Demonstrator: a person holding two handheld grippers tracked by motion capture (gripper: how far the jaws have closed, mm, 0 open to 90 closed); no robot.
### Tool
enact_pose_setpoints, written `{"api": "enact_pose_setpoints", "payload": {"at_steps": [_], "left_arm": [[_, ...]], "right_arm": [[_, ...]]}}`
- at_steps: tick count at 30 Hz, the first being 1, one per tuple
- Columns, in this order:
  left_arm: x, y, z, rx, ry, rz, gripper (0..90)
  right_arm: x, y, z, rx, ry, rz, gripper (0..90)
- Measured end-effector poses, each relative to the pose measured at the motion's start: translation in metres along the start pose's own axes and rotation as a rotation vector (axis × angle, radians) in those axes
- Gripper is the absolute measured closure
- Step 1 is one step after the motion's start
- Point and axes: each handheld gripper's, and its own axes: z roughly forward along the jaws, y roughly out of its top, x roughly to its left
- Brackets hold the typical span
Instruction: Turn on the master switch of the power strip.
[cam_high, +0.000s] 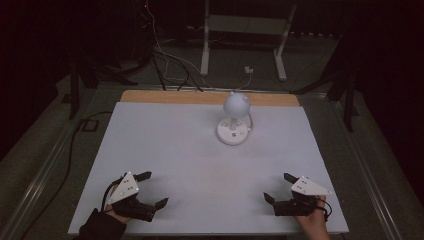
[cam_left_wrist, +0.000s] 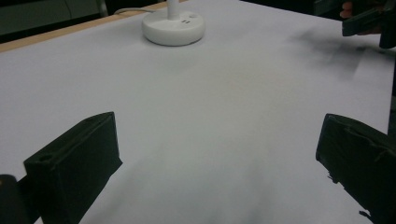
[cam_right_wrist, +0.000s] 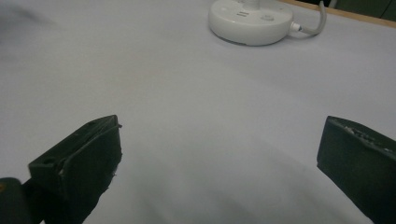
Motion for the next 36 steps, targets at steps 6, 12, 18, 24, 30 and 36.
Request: {"api": "enact_pose_setpoints", "payload": {"at_steps": [6,12,18,24,30,36], "left_arm": [[-0.002,0.0,0.004,0.017,-0.03,-0.006,0.1],[-0.004,0.0,0.006,0.019,-0.048,0.002,0.1],[-0.004,0.0,0.008,0.028,-0.044,0.003,0.1],[-0.005,0.001,0.008,0.027,-0.048,0.013,0.2],[-0.004,0.001,0.008,0.027,-0.044,0.012,0.1],[-0.005,0.002,0.008,0.021,-0.046,0.018,0.1]], "right_arm": [[-0.002,0.0,-0.001,0.011,-0.017,0.014,0.0],[-0.002,0.0,-0.001,0.031,-0.049,0.009,0.0],[-0.001,0.003,-0.006,0.017,-0.099,0.019,0.0],[0.003,0.004,-0.005,0.037,-0.081,0.044,0.0],[0.008,0.009,-0.003,0.031,-0.056,0.042,0.0],[0.011,0.013,0.0,0.029,-0.022,0.051,0.0]]}}
